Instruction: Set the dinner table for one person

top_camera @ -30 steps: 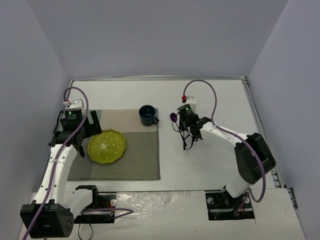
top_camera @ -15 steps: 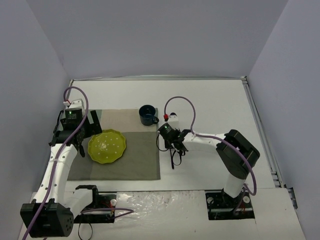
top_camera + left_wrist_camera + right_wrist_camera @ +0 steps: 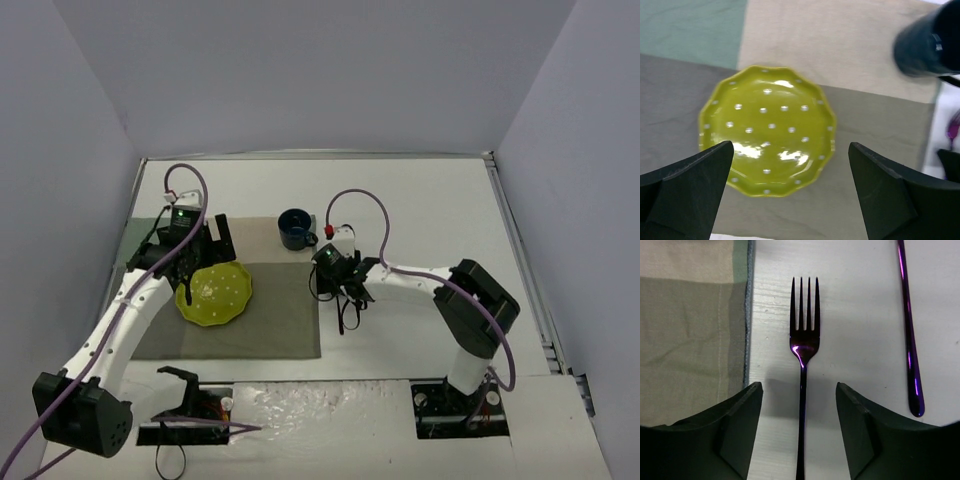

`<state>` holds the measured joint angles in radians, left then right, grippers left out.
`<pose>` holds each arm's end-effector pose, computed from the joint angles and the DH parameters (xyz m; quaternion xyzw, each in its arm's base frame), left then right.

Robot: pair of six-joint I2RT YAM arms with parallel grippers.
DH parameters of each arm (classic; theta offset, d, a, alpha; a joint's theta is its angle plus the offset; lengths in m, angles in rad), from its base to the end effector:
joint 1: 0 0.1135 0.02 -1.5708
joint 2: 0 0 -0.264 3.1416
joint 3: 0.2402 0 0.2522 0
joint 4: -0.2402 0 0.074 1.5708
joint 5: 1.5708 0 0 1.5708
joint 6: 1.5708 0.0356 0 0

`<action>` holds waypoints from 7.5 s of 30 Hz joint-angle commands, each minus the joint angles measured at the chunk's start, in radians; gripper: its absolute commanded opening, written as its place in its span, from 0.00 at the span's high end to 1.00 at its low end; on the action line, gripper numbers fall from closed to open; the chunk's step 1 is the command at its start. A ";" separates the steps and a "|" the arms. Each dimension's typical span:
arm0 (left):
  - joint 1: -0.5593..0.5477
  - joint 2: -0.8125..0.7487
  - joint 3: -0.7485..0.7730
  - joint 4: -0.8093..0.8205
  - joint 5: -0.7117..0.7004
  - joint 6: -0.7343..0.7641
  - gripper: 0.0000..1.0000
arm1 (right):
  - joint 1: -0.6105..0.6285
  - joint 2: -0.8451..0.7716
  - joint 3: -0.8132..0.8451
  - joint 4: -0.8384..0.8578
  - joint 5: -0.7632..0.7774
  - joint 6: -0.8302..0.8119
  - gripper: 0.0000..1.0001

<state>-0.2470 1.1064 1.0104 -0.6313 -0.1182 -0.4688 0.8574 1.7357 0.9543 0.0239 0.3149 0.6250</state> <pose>0.2270 -0.0529 0.3131 -0.1248 0.9025 -0.0927 0.4016 0.2425 0.2634 0.1699 -0.0436 0.9082 0.1575 0.3854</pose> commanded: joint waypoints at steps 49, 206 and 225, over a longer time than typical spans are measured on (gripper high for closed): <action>-0.690 0.970 0.573 0.052 -0.106 -0.479 0.71 | -0.630 -0.798 -0.307 -0.142 -0.019 -0.145 0.00; 0.201 -0.038 0.116 0.057 -0.071 0.226 0.03 | -0.280 0.054 0.119 0.013 -0.094 -0.390 0.32; 0.201 -0.031 0.101 0.071 -0.089 0.240 0.03 | -0.353 0.230 0.187 0.012 -0.192 -0.390 0.54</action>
<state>-0.0441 1.0863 1.0997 -0.6091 -0.1856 -0.2389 0.5414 1.9285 1.1595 0.0710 0.1371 0.2367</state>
